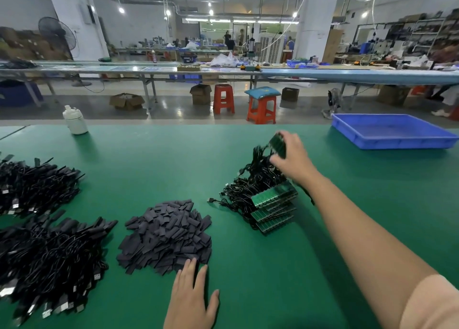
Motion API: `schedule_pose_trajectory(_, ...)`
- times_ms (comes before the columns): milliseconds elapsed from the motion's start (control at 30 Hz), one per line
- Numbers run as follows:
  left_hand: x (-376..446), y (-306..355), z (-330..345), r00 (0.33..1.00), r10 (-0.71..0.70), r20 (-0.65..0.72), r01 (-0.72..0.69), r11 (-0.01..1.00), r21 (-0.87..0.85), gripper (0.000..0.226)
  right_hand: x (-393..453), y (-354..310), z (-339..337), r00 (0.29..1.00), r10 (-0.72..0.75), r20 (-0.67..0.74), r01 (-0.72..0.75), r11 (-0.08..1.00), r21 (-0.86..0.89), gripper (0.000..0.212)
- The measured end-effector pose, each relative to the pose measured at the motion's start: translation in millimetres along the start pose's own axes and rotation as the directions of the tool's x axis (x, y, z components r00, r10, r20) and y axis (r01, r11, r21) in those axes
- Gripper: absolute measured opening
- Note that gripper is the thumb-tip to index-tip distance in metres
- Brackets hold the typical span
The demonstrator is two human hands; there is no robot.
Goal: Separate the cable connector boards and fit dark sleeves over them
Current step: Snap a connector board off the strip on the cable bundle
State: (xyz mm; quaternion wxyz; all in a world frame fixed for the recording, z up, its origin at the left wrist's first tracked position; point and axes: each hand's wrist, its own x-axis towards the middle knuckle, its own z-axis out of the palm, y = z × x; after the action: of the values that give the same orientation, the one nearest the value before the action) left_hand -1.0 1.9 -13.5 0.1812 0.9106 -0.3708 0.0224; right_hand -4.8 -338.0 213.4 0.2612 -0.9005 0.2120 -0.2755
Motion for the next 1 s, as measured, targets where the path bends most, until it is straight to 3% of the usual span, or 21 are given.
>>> schedule_pose_trajectory(100,-1.6,0.4,-1.6,1.0,0.0,-0.011,0.0,1.0,-0.019,0.061,16.0,-34.1,-31.9,0.988,0.038,-0.148,-0.009,0.982,0.187,0.07)
schedule_pose_trajectory(200,-1.6,1.7,-1.6,0.999,0.016,-0.037,-0.018,0.999,-0.042,0.063,18.5,-59.8,-65.4,0.988,-0.03,-0.152,0.051,0.989,0.141,0.061)
schedule_pose_trajectory(300,0.0,0.5,0.0,0.999,0.019,-0.044,-0.021,0.998,-0.062,0.065,6.9,-73.1,-89.6,0.991,-0.133,0.021,0.133,0.99,-0.042,0.042)
schedule_pose_trajectory(400,-0.3,-1.9,2.7,1.0,0.018,-0.022,-0.018,0.999,-0.03,0.07,-12.5,-77.7,-97.7,0.956,-0.129,0.263,0.159,0.983,-0.095,0.031)
schedule_pose_trajectory(533,-3.2,-1.5,-1.7,0.998,0.058,-0.037,-0.06,0.997,-0.052,0.076,-40.0,-65.5,-90.7,0.805,-0.005,0.593,0.094,0.989,-0.119,0.025)
schedule_pose_trajectory(667,-4.9,4.8,-9.6,0.976,0.078,-0.202,-0.117,0.975,-0.19,0.04,-64.5,-43.6,-75.6,0.657,0.032,0.754,0.001,0.999,-0.044,0.032)
schedule_pose_trajectory(767,8.1,33.3,-39.2,0.985,-0.005,-0.175,-0.072,0.898,-0.435,0.035,-78.3,-31.9,-64.9,0.609,0.0,0.793,0.121,0.988,-0.093,0.035)
schedule_pose_trajectory(867,35.6,77.9,-81.1,0.999,-0.011,-0.033,-0.015,0.717,-0.697,0.037,-88.0,-25.1,-50.5,0.597,0.0,0.802,0.238,0.955,-0.177,0.036)
schedule_pose_trajectory(933,53.8,103.7,-99.6,0.998,0.004,0.066,0.05,0.616,-0.786,0.042,-93.5,-23.1,-41.4,0.596,0.007,0.803,0.257,0.946,-0.199,0.032)
schedule_pose_trajectory(1000,65.7,121.7,-109.2,0.99,0.023,0.138,0.096,0.605,-0.79,0.046,-99.2,-23.2,-35.0,0.604,0.016,0.796,0.23,0.954,-0.193,0.027)
